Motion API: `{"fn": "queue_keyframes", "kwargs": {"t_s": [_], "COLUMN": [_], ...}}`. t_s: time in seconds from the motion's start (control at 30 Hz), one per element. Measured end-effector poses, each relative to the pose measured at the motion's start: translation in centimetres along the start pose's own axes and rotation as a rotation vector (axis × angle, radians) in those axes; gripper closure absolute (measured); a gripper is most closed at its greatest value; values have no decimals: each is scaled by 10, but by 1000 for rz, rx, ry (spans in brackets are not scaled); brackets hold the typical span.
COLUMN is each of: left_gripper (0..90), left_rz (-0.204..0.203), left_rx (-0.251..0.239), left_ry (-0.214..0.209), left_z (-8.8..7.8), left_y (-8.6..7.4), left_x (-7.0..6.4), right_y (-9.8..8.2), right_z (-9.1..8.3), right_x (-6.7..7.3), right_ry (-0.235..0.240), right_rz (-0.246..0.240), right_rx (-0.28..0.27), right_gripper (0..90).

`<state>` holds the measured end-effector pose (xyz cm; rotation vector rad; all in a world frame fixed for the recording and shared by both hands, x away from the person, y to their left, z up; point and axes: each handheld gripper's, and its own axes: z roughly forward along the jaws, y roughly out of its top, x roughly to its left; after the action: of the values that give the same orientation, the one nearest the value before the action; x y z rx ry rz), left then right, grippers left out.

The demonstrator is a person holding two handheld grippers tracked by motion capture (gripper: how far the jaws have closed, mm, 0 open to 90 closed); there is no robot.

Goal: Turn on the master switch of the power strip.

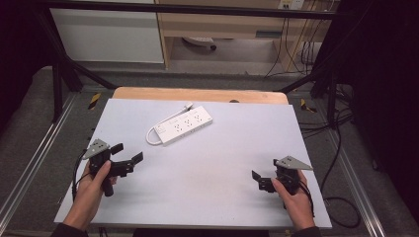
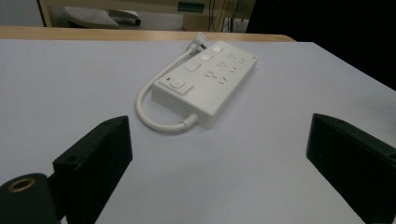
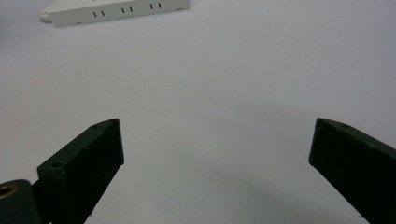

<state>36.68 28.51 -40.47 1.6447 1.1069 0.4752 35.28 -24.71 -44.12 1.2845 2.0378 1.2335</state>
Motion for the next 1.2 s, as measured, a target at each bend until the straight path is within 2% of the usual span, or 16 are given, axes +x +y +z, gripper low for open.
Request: {"fn": "queue_keyframes", "kwargs": {"t_s": [0.47,0.8,1.2], "left_gripper": [71,72,78], "left_rz": [15,28,70], "left_rx": [0,16,66], "left_ry": [-1,21,30], "left_z": [-21,-31,-36], "left_y": [-14,-22,-36], "left_x": [-3,-1,-8], "right_y": [0,0,0], "right_z": [0,0,0], "right_x": [0,0,-1], "right_ry": [-3,-5,-11], "right_rz": [1,1,-1], "right_rx": [1,2,4], "right_gripper": [36,36,36]}}
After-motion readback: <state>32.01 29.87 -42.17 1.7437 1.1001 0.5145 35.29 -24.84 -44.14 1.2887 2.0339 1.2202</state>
